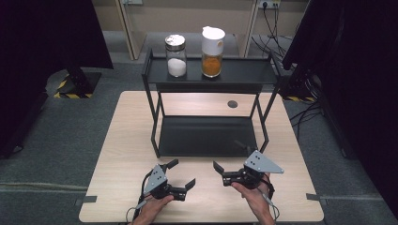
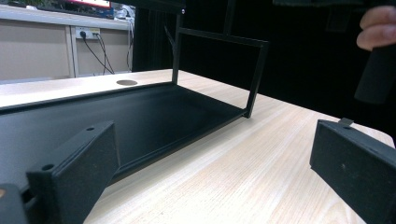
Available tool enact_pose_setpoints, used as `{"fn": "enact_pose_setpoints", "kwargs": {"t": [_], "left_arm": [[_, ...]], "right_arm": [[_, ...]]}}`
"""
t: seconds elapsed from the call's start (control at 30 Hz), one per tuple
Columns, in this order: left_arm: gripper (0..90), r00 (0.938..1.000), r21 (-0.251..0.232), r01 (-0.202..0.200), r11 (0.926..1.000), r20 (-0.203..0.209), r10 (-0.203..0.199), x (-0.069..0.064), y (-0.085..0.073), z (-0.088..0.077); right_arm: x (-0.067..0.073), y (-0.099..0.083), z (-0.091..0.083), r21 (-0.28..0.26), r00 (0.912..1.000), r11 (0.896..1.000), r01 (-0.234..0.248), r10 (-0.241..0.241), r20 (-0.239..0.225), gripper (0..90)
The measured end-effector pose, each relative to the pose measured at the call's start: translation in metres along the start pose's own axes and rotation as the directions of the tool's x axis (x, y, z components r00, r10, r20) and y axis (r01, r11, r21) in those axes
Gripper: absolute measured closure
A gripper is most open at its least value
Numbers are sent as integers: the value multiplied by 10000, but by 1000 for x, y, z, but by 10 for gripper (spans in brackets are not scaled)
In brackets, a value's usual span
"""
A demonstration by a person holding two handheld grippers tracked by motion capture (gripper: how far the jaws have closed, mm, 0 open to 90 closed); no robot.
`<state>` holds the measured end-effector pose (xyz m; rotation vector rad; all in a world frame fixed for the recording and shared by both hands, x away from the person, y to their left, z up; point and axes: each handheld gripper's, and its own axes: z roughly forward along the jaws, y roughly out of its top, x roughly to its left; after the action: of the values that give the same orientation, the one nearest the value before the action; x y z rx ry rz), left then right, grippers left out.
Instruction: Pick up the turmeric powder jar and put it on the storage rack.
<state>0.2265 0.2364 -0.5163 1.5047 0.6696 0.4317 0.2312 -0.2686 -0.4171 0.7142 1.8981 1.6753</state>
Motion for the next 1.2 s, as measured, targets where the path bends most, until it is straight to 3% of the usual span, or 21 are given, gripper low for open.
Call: {"fn": "enact_pose_setpoints", "kwargs": {"t": [1.2], "left_arm": [[7, 9995, -101, 125, 9999, -286, -128, 3, -1, -1]], "right_arm": [[6, -62, 8, 415, 9977, 9976, -558, 573, -350, 4]]}}
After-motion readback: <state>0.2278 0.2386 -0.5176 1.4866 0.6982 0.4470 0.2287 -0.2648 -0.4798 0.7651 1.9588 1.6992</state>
